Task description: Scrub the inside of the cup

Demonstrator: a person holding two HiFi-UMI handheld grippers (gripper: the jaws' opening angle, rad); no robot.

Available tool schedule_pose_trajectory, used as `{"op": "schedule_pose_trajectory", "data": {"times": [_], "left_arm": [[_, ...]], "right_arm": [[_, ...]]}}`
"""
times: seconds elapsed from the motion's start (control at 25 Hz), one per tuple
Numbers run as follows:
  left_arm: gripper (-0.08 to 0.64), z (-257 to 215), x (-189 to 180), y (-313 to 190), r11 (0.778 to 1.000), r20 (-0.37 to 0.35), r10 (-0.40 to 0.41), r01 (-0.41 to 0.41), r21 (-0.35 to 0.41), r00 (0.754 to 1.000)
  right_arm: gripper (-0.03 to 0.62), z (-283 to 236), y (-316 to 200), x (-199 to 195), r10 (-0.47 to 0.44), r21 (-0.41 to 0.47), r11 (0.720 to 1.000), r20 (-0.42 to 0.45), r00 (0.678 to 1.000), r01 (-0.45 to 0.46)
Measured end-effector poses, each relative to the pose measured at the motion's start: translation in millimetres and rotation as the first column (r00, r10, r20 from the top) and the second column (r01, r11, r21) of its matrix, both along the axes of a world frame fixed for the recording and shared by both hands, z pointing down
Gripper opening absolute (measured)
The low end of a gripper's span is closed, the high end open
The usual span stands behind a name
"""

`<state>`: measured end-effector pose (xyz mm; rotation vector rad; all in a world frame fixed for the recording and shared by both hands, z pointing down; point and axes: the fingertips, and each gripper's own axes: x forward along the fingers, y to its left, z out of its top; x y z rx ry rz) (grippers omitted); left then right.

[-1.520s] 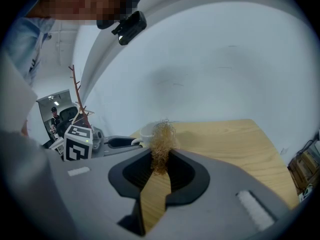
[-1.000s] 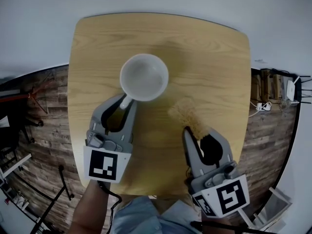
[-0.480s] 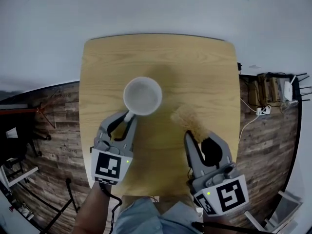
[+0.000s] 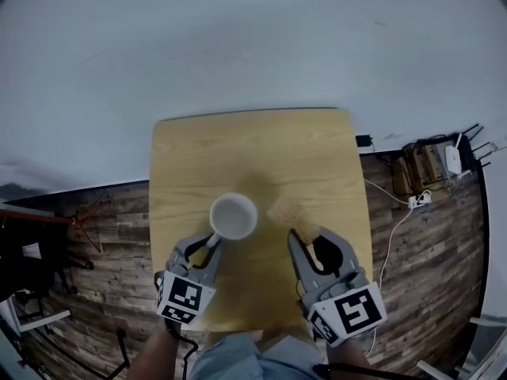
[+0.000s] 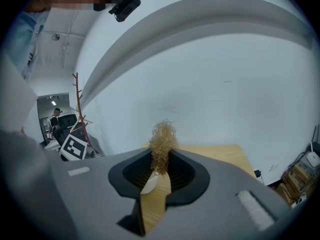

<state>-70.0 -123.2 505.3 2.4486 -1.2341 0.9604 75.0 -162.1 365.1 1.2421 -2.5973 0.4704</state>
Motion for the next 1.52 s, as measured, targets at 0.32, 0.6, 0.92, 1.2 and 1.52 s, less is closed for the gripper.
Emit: {"op": "schedule_pose_trajectory", "data": {"times": [0.32, 0.6, 0.92, 1.2, 1.52], "left_arm": [[0.084, -5, 5, 9, 0.995, 0.068, 0.098, -0.097, -0.017, 0.993], [0.084, -9, 7, 3, 0.987, 0.124, 0.158, -0.158, -0.015, 0.980], [0.083, -16, 14, 4, 0.977, 0.188, 0.210, -0.215, 0.005, 0.959], [0.083, -21, 21, 3, 0.954, 0.279, 0.286, -0.301, 0.012, 0.917], [0.081, -25, 30, 2, 0.934, 0.275, 0.342, -0.356, 0.002, 0.899]], "right_arm": [[0.075, -10, 8, -14, -0.086, -0.012, 0.996, -0.039, 0.995, 0.086], [0.075, 20, 12, -30, -0.246, -0.110, 0.966, -0.123, 0.962, 0.233], [0.075, 55, 16, -51, -0.424, -0.219, 0.893, -0.124, 0.897, 0.392], [0.074, 90, 7, -75, -0.552, -0.292, 0.818, -0.155, 0.820, 0.496], [0.074, 120, 0, -91, -0.604, -0.336, 0.784, -0.218, 0.767, 0.522]]}}
